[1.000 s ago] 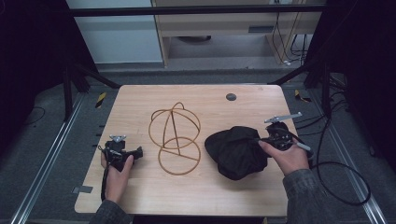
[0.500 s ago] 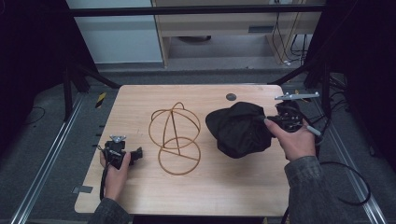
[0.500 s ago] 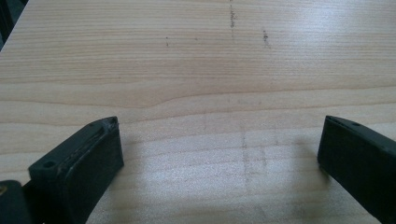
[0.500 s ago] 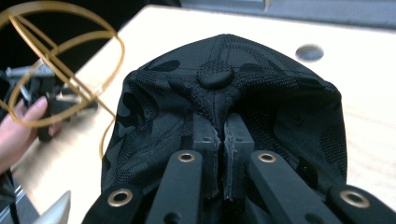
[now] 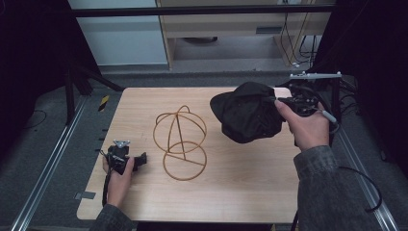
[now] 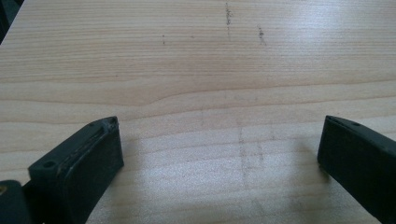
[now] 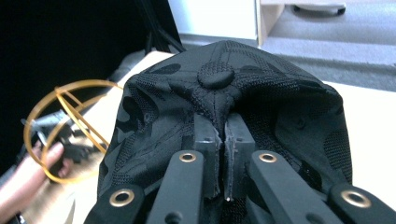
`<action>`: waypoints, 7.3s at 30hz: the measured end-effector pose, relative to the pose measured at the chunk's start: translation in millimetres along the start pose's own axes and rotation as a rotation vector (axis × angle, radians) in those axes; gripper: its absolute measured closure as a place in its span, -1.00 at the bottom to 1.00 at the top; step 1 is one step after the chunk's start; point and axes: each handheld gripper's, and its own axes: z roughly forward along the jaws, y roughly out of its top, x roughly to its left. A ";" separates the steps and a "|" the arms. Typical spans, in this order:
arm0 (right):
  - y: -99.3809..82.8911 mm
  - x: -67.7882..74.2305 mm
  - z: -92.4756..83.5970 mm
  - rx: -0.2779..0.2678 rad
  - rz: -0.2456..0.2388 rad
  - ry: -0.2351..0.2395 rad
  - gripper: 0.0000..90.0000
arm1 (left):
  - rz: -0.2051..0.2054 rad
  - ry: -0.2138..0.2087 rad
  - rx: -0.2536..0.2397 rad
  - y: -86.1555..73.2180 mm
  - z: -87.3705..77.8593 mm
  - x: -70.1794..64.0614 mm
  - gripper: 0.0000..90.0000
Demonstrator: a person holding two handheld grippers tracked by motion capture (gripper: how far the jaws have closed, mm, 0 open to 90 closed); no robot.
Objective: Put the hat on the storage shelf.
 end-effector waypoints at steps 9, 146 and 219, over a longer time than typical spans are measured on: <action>27.3 22.1 2.6 -0.069 -0.006 0.047 0.92 | 0.000 0.002 0.003 -0.2 -0.5 -0.5 -1.00; -16.5 112.6 114.9 0.149 -0.100 0.266 0.55 | 0.003 -0.002 0.004 0.4 0.2 -7.3 -1.00; -16.6 85.4 66.4 0.063 -0.082 0.196 -0.16 | 0.008 -0.004 0.006 0.6 0.1 -9.2 -1.00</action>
